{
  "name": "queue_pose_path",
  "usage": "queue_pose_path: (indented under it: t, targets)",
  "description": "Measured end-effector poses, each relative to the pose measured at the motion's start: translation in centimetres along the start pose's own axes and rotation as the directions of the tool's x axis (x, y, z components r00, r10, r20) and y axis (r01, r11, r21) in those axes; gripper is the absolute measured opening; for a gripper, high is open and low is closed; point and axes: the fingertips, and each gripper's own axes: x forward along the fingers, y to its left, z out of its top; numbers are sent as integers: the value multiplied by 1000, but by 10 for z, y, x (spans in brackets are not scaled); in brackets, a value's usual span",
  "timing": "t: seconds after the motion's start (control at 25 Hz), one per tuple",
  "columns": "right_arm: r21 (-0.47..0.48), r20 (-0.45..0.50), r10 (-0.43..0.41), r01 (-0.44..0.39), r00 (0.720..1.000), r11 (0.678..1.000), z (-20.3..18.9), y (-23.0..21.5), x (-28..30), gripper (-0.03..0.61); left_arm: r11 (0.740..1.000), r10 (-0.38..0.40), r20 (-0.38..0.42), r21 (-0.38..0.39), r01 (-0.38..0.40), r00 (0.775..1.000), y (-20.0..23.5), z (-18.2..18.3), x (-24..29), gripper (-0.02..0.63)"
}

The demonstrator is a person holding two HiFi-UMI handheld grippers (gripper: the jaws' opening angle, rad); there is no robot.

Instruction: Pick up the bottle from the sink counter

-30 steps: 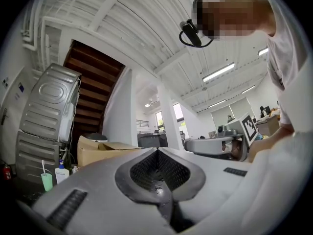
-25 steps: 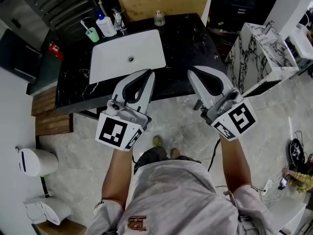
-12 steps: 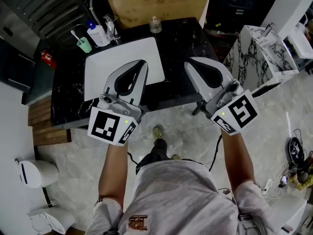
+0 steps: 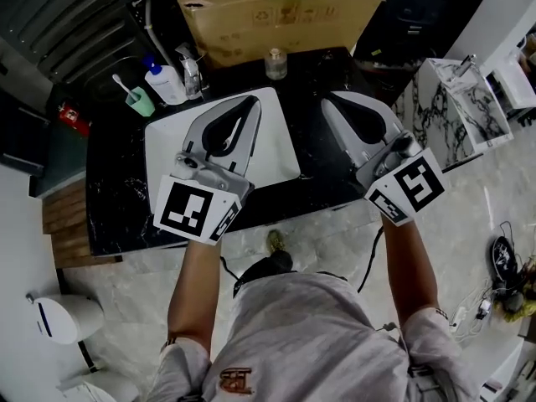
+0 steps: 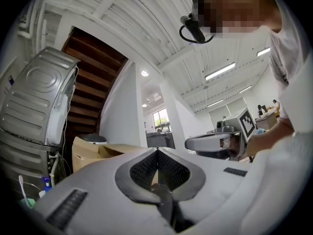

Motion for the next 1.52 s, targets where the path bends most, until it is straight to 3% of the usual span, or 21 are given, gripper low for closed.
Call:
queue_pose_path:
  t: [0.6, 1.28, 1.52]
  targets:
    - [9, -110, -47, 48, 993, 999, -47, -56, 82, 5, 998, -13, -15, -62, 12, 1000, 66, -47, 52, 0]
    - [59, -265, -33, 50, 964, 997, -140, -115, 155, 255, 998, 25, -116, -59, -32, 993, 112, -121, 118, 0]
    - [74, -326, -24, 51, 945, 996, -178, -121, 177, 296, 996, 27, -146, -75, -38, 989, 123, -148, 128, 0]
